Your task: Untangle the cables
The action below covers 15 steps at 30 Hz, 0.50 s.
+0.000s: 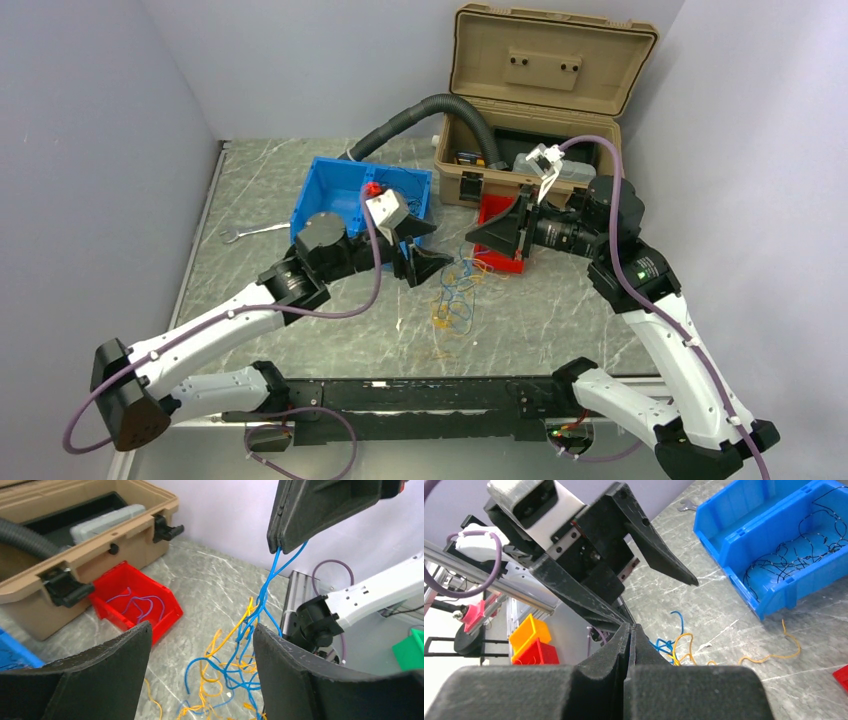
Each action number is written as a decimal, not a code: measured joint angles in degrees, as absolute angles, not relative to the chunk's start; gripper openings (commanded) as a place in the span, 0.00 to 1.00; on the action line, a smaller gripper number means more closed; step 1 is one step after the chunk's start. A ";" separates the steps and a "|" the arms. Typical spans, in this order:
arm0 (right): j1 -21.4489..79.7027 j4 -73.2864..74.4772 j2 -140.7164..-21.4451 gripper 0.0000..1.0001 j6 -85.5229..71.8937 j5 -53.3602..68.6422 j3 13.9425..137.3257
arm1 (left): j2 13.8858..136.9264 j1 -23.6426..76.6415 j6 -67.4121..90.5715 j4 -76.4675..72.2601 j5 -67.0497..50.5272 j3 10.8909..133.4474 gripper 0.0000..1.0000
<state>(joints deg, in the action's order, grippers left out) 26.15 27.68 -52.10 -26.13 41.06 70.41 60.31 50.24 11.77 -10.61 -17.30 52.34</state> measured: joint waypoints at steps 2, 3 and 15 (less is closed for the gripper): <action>26.15 27.49 -52.12 0.00 -26.48 40.99 70.41 | 62.19 50.24 12.08 -11.81 -19.40 52.38 0.72; 26.13 27.35 -52.12 0.00 -26.61 40.97 70.43 | 63.40 50.24 12.38 -12.23 -20.58 52.47 0.70; 26.20 25.76 -52.10 0.00 -29.67 39.79 75.31 | 75.42 50.41 17.87 -23.18 -28.10 48.80 0.54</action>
<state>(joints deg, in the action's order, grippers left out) 26.20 25.76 -52.10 -29.67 39.79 75.31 75.42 50.41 17.87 -23.18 -28.10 48.80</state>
